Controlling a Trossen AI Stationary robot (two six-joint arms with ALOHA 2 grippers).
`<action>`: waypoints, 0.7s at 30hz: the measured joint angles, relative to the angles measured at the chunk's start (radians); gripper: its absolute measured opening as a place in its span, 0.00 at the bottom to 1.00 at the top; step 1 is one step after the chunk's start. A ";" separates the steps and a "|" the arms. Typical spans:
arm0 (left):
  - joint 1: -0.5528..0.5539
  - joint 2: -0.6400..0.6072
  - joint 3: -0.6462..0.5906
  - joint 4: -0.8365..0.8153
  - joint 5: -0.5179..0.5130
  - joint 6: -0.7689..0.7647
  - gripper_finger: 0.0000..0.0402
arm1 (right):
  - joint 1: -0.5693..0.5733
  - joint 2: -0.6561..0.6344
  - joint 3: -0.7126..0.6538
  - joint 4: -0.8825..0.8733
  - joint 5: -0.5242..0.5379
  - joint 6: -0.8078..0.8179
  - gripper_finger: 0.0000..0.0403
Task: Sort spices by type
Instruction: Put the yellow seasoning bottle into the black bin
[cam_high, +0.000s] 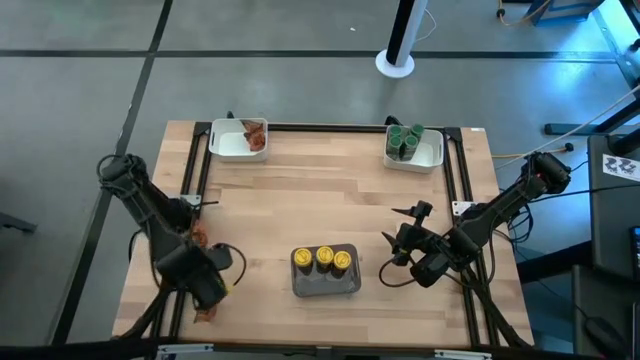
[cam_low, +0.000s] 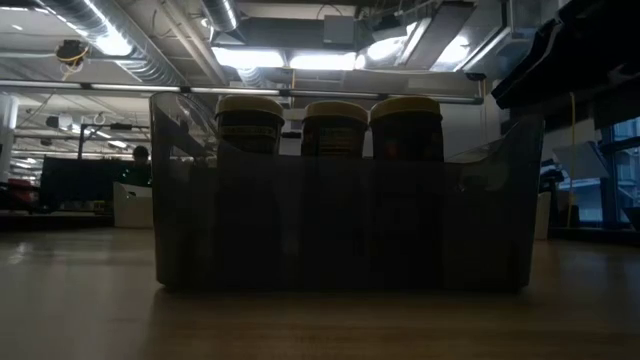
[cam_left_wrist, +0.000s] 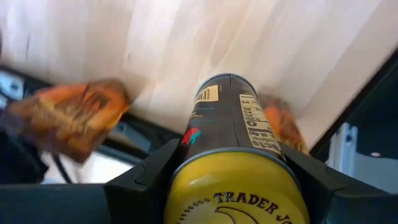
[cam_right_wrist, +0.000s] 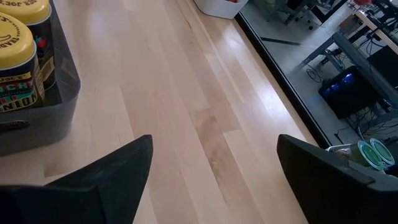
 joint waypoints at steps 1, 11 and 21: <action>0.021 0.000 0.000 0.009 0.000 0.025 0.51 | 0.000 0.000 0.000 0.000 0.005 0.000 0.85; 0.195 0.000 0.000 0.183 -0.006 0.240 0.51 | 0.000 0.000 0.000 0.000 0.025 -0.001 0.85; 0.311 0.013 0.011 0.371 -0.050 0.397 0.51 | 0.000 0.000 0.000 0.011 0.033 -0.010 0.85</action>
